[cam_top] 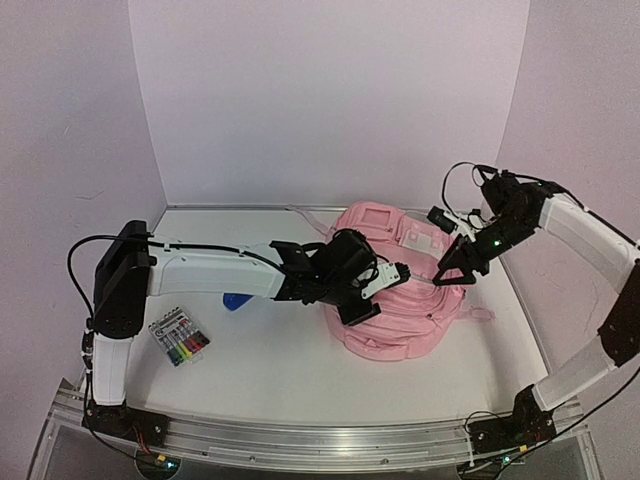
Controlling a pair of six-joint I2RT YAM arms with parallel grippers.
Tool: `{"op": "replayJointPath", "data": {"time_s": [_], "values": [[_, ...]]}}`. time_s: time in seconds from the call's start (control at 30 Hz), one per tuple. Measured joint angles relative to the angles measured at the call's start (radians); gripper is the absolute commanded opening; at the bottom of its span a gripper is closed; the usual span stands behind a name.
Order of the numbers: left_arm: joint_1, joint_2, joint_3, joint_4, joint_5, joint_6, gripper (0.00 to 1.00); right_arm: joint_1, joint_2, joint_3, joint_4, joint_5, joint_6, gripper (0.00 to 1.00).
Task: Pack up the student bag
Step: Zip the student bag at the center of the board.
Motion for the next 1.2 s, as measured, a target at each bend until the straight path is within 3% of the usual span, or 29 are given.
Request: {"op": "replayJointPath", "data": {"time_s": [0.2,0.37,0.63,1.2], "values": [[0.0,0.0,0.013,-0.01,0.01,0.009,0.58,-0.009,-0.13,-0.196,-0.064,0.106,-0.082,0.57],[0.0,0.0,0.013,-0.015,0.017,0.005,0.59,-0.011,-0.135,-0.304,0.006,0.175,-0.045,0.52],[0.0,0.0,0.013,-0.015,0.02,0.004,0.59,-0.011,-0.136,-0.362,0.17,0.199,0.027,0.45],[0.0,0.003,0.013,-0.016,0.025,0.004,0.59,-0.009,-0.123,-0.437,0.287,0.183,0.05,0.4]]}}
